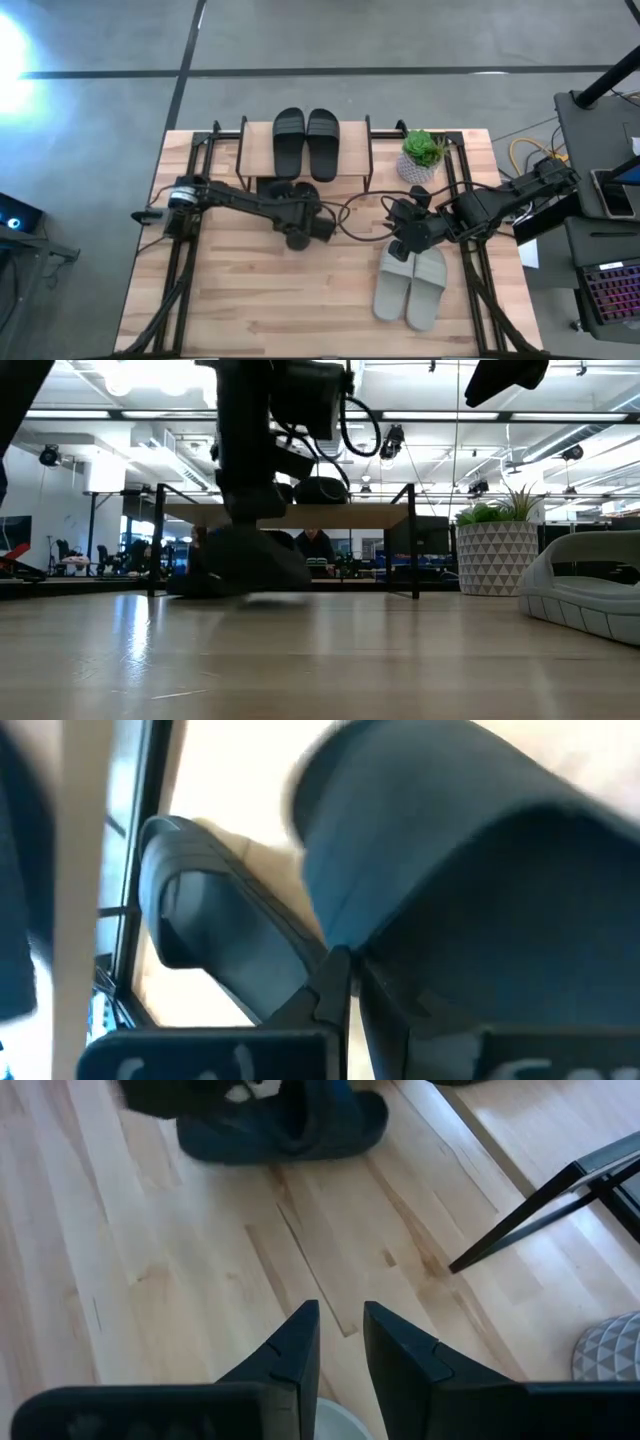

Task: Pick and place slides into the shelf
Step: Put the black slide under the shelf

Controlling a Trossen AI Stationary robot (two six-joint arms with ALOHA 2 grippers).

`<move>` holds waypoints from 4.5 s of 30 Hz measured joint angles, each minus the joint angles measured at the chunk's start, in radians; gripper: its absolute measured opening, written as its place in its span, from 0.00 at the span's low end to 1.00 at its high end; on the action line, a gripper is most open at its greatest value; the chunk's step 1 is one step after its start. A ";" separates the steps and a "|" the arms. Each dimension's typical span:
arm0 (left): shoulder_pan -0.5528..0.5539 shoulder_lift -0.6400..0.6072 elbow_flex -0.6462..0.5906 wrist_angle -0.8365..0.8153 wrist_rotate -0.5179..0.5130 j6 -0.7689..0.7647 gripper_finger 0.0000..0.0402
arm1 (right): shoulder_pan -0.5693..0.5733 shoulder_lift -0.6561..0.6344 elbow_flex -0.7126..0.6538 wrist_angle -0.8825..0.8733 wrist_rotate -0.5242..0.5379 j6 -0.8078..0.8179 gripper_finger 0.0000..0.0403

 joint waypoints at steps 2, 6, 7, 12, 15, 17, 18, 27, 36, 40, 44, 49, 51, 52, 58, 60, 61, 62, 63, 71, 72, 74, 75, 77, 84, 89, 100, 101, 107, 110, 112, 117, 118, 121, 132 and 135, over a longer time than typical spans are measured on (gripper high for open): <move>0.019 0.000 -0.001 -0.002 -0.020 0.002 0.00 | 0.000 0.000 0.000 0.000 0.000 0.000 0.18; 0.037 -0.002 -0.001 -0.013 0.003 0.004 0.00 | 0.000 0.000 0.000 0.000 -0.001 0.000 0.18; 0.038 -0.003 -0.001 -0.012 0.011 0.004 0.01 | 0.000 0.000 0.000 0.000 -0.003 0.000 0.18; 0.037 0.010 -0.001 -0.009 0.015 -0.013 0.08 | 0.000 0.000 0.000 0.000 -0.003 0.001 0.18; 0.036 0.015 -0.003 -0.019 0.032 -0.027 0.15 | 0.000 0.000 0.000 0.000 -0.003 0.001 0.18; 0.036 0.015 -0.003 -0.020 0.036 -0.029 0.21 | 0.000 0.000 0.000 0.000 -0.004 0.001 0.18; 0.034 0.015 -0.003 -0.019 0.039 -0.030 0.23 | 0.000 0.000 0.000 0.000 -0.004 0.001 0.18; -0.015 0.006 0.027 -0.019 0.288 -0.031 0.37 | 0.000 0.000 0.000 0.000 -0.033 0.001 0.18; -0.205 -0.059 0.128 0.019 0.420 -0.006 0.37 | 0.000 0.000 0.000 0.000 -0.031 0.000 0.18; -0.248 -0.054 0.118 0.071 0.598 0.083 0.34 | 0.000 0.000 0.000 0.000 -0.025 -0.001 0.18; -0.254 -0.048 0.060 0.107 0.662 0.152 0.25 | 0.000 0.000 0.000 0.001 -0.023 0.000 0.18; -0.246 -0.056 0.031 0.171 0.590 0.204 0.04 | 0.000 0.000 0.000 0.003 -0.023 0.058 0.18; -0.239 -0.063 0.031 0.222 0.575 0.234 0.02 | 0.000 0.000 0.000 0.003 -0.025 0.065 0.18; -0.237 -0.064 0.030 0.247 0.572 0.245 0.02 | 0.000 0.000 0.000 0.004 -0.029 0.072 0.18; -0.229 -0.064 -0.009 0.321 0.557 0.289 0.00 | 0.009 0.000 0.000 0.004 -0.031 0.106 0.18; -0.224 -0.064 -0.031 0.309 0.551 0.293 0.00 | 0.020 0.000 0.000 0.004 -0.031 0.106 0.18; -0.221 -0.064 -0.044 0.304 0.549 0.297 0.00 | 0.025 0.000 0.000 0.004 -0.031 0.106 0.18; -0.216 -0.064 -0.057 0.304 0.548 0.302 0.00 | 0.030 0.000 0.000 0.004 -0.031 0.106 0.18; -0.211 -0.064 -0.073 0.305 0.550 0.307 0.00 | 0.035 0.000 0.000 0.004 -0.030 0.106 0.18; -0.161 -0.064 -0.165 0.375 0.553 0.316 0.00 | 0.053 0.000 0.000 0.003 -0.025 0.106 0.18; -0.157 -0.064 -0.165 0.387 0.552 0.322 0.00 | 0.053 0.000 0.000 0.003 -0.023 0.106 0.18; -0.146 -0.064 -0.171 0.405 0.552 0.346 0.00 | 0.053 0.000 0.000 0.002 -0.022 0.105 0.18; -0.139 -0.064 -0.179 0.414 0.552 0.362 0.00 | 0.053 0.000 0.000 0.002 -0.022 0.105 0.18; -0.120 -0.064 -0.196 0.440 0.554 0.373 0.00 | 0.053 0.000 0.000 0.001 -0.022 0.105 0.18; -0.024 -0.064 -0.257 0.469 0.552 0.391 0.00 | 0.053 0.000 0.000 -0.036 -0.022 0.105 0.18; 0.037 -0.065 -0.279 0.506 0.527 0.441 0.00 | 0.053 0.000 0.000 -0.059 -0.021 0.105 0.18; 0.138 -0.066 -0.294 0.512 0.283 0.441 0.00 | 0.053 0.000 0.000 -0.063 -0.021 0.109 0.18; 0.144 -0.066 -0.298 0.510 0.261 0.433 0.00 | 0.053 0.000 0.000 -0.063 -0.021 0.117 0.18; 0.153 -0.066 -0.303 0.474 0.155 0.362 0.00 | 0.053 0.000 0.000 -0.062 -0.021 0.159 0.18; 0.154 -0.066 -0.302 0.471 0.140 0.337 0.00 | 0.053 0.000 0.000 -0.062 -0.021 0.176 0.18; 0.150 -0.066 -0.300 0.468 0.140 0.337 0.00 | 0.053 0.000 0.000 -0.062 -0.021 0.184 0.18; 0.090 -0.106 -0.272 0.469 0.161 0.334 0.00 | 0.053 0.000 0.000 -0.061 -0.021 0.184 0.18; 0.070 -0.116 -0.264 0.469 0.166 0.334 0.00 | 0.053 0.000 0.000 -0.061 -0.021 0.184 0.18; 0.007 -0.153 -0.229 0.468 0.172 0.332 0.00 | 0.053 0.000 0.000 -0.061 -0.021 0.172 0.18; -0.258 -0.439 -0.198 0.274 -0.056 -0.309 0.00 | 0.054 0.000 0.000 -0.061 -0.020 0.151 0.16; -0.334 -0.530 -0.198 0.145 -0.247 -0.594 0.00 | 0.055 0.000 0.000 -0.060 -0.003 0.149 0.15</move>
